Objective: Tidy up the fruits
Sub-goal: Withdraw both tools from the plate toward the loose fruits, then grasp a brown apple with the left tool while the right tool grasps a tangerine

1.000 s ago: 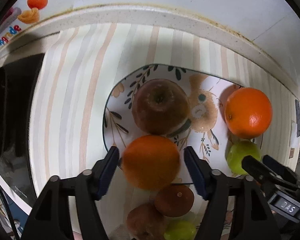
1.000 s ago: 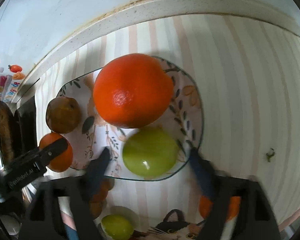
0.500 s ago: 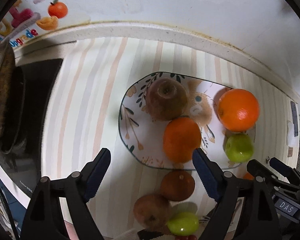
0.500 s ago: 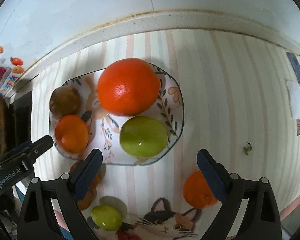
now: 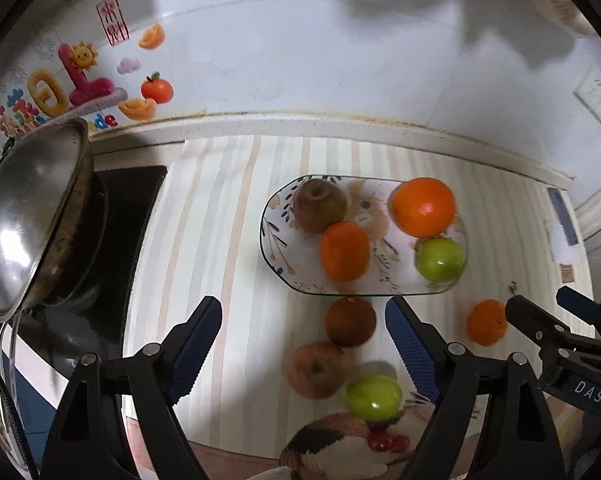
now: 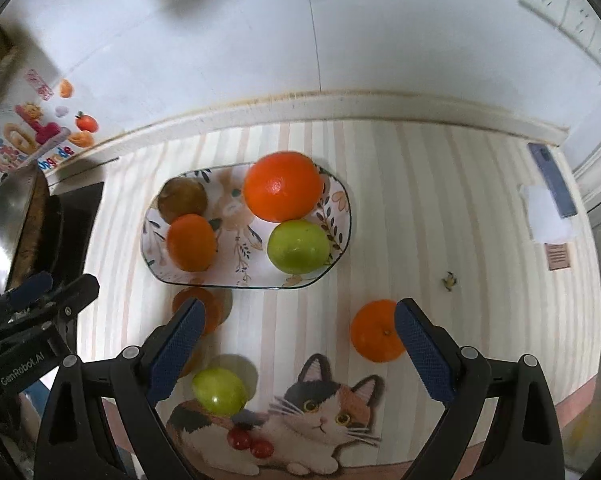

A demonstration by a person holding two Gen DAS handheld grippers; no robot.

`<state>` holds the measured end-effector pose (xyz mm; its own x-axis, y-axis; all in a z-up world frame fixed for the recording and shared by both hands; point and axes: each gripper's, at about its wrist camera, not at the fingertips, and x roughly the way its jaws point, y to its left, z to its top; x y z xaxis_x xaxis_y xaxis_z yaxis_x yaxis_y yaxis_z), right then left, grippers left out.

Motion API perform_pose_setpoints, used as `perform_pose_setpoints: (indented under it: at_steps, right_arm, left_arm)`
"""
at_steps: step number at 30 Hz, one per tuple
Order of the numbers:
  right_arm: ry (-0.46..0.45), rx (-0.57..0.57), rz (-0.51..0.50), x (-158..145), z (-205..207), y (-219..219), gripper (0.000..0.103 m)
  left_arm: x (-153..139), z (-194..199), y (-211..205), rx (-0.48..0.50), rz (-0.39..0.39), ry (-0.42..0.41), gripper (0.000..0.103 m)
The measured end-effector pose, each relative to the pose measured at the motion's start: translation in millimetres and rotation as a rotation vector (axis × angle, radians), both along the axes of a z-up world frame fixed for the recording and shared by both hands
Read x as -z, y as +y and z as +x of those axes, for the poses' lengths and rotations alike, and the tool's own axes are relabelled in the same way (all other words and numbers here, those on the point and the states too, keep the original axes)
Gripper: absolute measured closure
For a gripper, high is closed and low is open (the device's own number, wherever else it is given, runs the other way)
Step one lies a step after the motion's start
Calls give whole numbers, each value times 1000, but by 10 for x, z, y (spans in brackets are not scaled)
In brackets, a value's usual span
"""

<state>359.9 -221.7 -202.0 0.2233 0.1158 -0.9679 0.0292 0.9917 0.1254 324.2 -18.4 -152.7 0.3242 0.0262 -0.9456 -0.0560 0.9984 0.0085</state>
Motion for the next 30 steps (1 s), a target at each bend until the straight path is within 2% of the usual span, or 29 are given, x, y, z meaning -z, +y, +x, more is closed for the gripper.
perform_pose_setpoints:
  at_steps: [9, 15, 17, 19, 22, 30]
  right_arm:
    - [-123, 23, -3, -527, -417, -29, 6]
    - [-154, 50, 49, -732, -543, -34, 6]
    - [-149, 72, 77, -725, -553, -73, 6]
    - [-130, 93, 94, -658, -530, -134, 6]
    - [-70, 129, 104, -423, -478, -268, 6]
    - [114, 253, 92, 563, -286, -745, 5]
  left_arm:
    - [-467, -380, -71, 29, -21, -104, 20]
    - [-585, -544, -104, 10, -53, -125, 20]
    - [-568, -550, -80, -4, -65, -136, 15]
    - [-486, -517, -41, -16, -60, -124, 5]
    - [-291, -466, 45, -43, -53, -94, 4]
    - [558, -295, 293, -143, -79, 134, 5]
